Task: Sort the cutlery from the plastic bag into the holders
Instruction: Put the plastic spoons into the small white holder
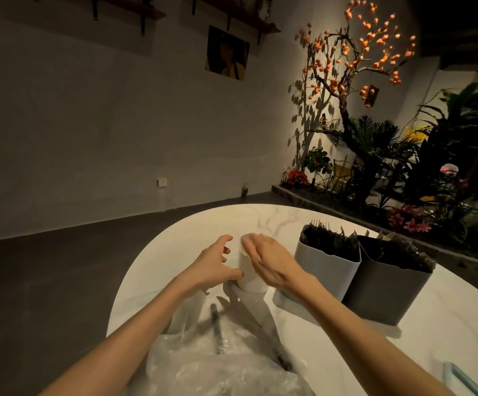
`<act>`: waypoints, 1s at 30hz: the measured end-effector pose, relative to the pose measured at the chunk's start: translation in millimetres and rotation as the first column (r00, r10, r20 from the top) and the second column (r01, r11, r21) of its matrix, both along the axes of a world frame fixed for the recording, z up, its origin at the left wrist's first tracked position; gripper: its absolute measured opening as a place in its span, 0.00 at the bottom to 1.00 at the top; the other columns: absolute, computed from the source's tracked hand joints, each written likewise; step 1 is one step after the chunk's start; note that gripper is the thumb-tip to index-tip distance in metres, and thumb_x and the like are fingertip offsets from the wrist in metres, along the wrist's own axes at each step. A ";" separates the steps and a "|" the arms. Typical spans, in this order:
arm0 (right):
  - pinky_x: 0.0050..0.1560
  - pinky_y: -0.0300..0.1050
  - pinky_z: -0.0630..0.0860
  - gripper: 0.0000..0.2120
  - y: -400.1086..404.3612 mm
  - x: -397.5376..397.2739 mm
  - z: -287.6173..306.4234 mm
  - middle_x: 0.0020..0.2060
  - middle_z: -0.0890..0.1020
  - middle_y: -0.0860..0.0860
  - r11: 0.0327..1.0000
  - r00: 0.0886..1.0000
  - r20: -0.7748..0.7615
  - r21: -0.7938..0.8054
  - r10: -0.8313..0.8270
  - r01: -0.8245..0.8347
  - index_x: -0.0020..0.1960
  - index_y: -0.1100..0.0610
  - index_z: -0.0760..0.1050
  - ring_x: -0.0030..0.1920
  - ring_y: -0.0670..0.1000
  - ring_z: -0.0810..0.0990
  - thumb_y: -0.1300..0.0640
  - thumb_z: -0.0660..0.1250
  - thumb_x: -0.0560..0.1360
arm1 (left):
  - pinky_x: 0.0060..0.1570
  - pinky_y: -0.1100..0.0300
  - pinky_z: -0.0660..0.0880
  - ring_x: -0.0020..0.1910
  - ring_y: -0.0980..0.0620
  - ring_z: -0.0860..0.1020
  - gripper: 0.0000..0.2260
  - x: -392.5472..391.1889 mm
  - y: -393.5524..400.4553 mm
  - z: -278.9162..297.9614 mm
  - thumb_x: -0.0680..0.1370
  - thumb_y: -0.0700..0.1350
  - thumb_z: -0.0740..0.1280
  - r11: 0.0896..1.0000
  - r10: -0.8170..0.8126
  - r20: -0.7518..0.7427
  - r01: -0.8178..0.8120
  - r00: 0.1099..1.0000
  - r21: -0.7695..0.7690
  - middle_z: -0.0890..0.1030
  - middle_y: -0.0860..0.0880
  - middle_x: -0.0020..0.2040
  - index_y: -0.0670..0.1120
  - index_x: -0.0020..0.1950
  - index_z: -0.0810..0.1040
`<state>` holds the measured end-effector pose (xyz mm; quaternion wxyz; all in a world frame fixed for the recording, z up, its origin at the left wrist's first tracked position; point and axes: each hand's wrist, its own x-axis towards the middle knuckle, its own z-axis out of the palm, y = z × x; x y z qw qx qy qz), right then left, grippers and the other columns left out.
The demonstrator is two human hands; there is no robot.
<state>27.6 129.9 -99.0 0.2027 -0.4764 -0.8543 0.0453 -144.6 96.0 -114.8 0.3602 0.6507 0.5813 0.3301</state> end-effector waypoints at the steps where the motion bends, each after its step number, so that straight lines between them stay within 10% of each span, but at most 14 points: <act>1: 0.54 0.53 0.72 0.18 -9.0 0.8 -5.0 0.47 0.78 0.55 0.999 1.000 0.017 -0.050 0.013 -0.012 0.48 0.56 0.71 0.48 0.55 0.74 0.47 0.48 0.86 | 0.52 0.51 0.81 0.65 0.49 0.72 0.38 0.3 -5.6 1.2 0.73 0.46 0.76 1.000 -0.001 -0.009 0.001 1.000 0.002 0.71 0.48 0.69 0.54 0.78 0.60; 4: 0.65 0.51 0.68 0.20 -35.1 8.3 6.5 0.61 0.77 0.58 0.999 0.994 -0.099 -0.023 -0.042 0.040 0.64 0.59 0.73 0.63 0.57 0.73 0.48 0.50 0.86 | 0.59 0.52 0.78 0.64 0.48 0.74 0.29 -1.3 -25.4 12.5 0.75 0.46 0.74 0.999 -0.043 -0.077 0.044 0.996 0.013 0.74 0.47 0.67 0.52 0.74 0.68; 9: 0.53 0.44 0.78 0.19 -117.3 9.3 35.7 0.55 0.84 0.50 0.986 0.973 -0.205 -0.105 0.108 -0.132 0.60 0.56 0.81 0.52 0.45 0.81 0.43 0.61 0.82 | 0.61 0.58 0.75 0.66 0.51 0.74 0.25 -20.1 -84.5 43.4 0.77 0.33 0.64 0.949 -0.312 -0.286 0.284 0.906 -0.137 0.76 0.49 0.67 0.50 0.72 0.72; 13: 0.61 0.49 0.77 0.37 -188.6 7.5 25.0 0.64 0.76 0.45 0.951 0.983 0.110 -0.289 0.149 -0.112 0.71 0.45 0.71 0.60 0.47 0.76 0.25 0.64 0.69 | 0.67 0.58 0.67 0.70 0.55 0.68 0.29 -32.3 -133.5 46.7 0.75 0.35 0.67 0.907 -0.418 -0.513 0.317 0.750 -0.277 0.74 0.56 0.69 0.54 0.74 0.72; 16: 0.63 0.53 0.76 0.44 -214.0 16.6 7.3 0.65 0.73 0.48 0.969 0.927 0.363 -0.248 0.091 0.002 0.74 0.44 0.64 0.62 0.53 0.74 0.29 0.73 0.65 | 0.72 0.53 0.66 0.70 0.56 0.71 0.22 -30.1 -160.0 36.3 0.76 0.48 0.72 0.906 -0.417 -0.397 0.341 0.817 -0.251 0.76 0.58 0.68 0.59 0.70 0.75; 22: 0.49 0.48 0.82 0.08 -219.3 40.6 -14.7 0.49 0.84 0.50 0.994 0.955 0.273 0.029 -0.113 0.110 0.53 0.51 0.82 0.47 0.51 0.82 0.58 0.72 0.75 | 0.71 0.46 0.60 0.70 0.50 0.70 0.31 -7.0 -196.5 2.7 0.72 0.66 0.69 0.963 -0.143 -0.808 0.269 0.571 0.020 0.75 0.54 0.69 0.58 0.73 0.69; 26: 0.47 0.44 0.82 0.07 -233.6 43.5 -5.6 0.47 0.85 0.49 0.992 0.988 0.142 0.118 -0.054 0.037 0.51 0.52 0.83 0.43 0.47 0.82 0.61 0.70 0.75 | 0.61 0.50 0.74 0.53 0.53 0.81 0.11 -2.6 -191.8 1.3 0.79 0.51 0.65 0.914 0.111 -0.613 0.161 0.782 0.371 0.85 0.55 0.53 0.53 0.58 0.83; 30: 0.55 0.40 0.81 0.13 -243.2 23.0 -18.4 0.54 0.85 0.50 0.948 0.977 0.080 -0.271 0.195 -0.167 0.59 0.55 0.82 0.51 0.45 0.83 0.64 0.69 0.76 | 0.53 0.50 0.79 0.46 0.50 0.82 0.09 9.0 -186.9 14.2 0.82 0.49 0.66 0.879 0.135 -0.455 0.106 0.880 0.465 0.86 0.50 0.48 0.49 0.55 0.84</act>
